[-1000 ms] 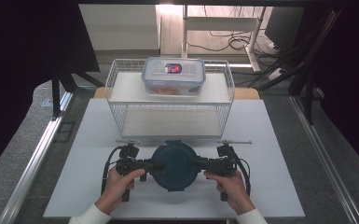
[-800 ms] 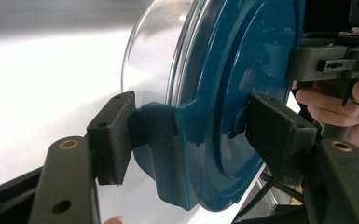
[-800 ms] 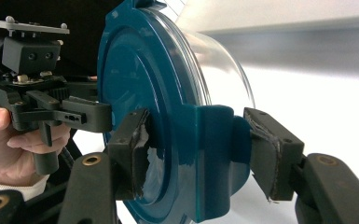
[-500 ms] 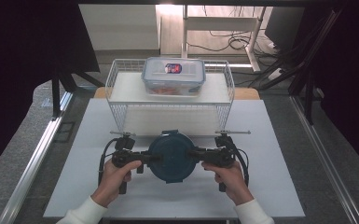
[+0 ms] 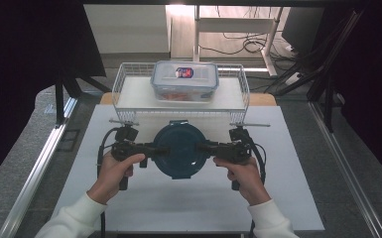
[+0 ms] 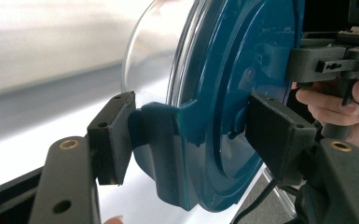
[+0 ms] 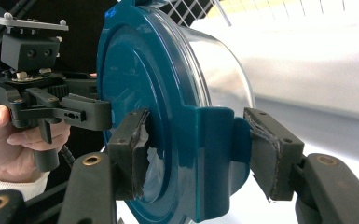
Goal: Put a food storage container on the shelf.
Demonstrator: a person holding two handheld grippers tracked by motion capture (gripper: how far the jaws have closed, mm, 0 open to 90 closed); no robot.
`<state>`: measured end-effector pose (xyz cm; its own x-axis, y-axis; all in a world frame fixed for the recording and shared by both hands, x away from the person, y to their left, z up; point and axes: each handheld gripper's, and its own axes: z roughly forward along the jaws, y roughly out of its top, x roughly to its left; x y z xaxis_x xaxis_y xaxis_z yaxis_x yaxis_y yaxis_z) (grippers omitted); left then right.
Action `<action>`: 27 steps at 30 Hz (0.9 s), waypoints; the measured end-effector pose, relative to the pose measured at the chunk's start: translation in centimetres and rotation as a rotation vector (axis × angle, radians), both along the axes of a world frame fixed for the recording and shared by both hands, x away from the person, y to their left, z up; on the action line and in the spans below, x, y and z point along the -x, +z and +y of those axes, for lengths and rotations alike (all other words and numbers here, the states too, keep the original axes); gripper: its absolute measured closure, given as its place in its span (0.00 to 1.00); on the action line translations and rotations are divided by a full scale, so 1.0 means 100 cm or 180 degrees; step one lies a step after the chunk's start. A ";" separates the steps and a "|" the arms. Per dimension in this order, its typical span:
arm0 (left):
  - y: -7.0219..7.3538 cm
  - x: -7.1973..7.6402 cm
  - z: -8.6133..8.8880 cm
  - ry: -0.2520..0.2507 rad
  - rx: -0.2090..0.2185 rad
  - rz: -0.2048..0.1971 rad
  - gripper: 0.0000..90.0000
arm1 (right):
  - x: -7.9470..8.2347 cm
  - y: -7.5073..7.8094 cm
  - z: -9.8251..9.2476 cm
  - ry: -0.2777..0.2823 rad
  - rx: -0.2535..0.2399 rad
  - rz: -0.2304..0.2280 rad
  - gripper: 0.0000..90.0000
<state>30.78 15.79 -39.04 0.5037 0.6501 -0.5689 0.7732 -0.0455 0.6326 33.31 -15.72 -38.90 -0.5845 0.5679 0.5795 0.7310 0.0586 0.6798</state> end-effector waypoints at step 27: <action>0.049 -0.020 0.013 0.0081 0.0105 -0.0046 0.39 | -0.024 0.057 0.014 -0.0040 -0.0021 -0.0160 0.48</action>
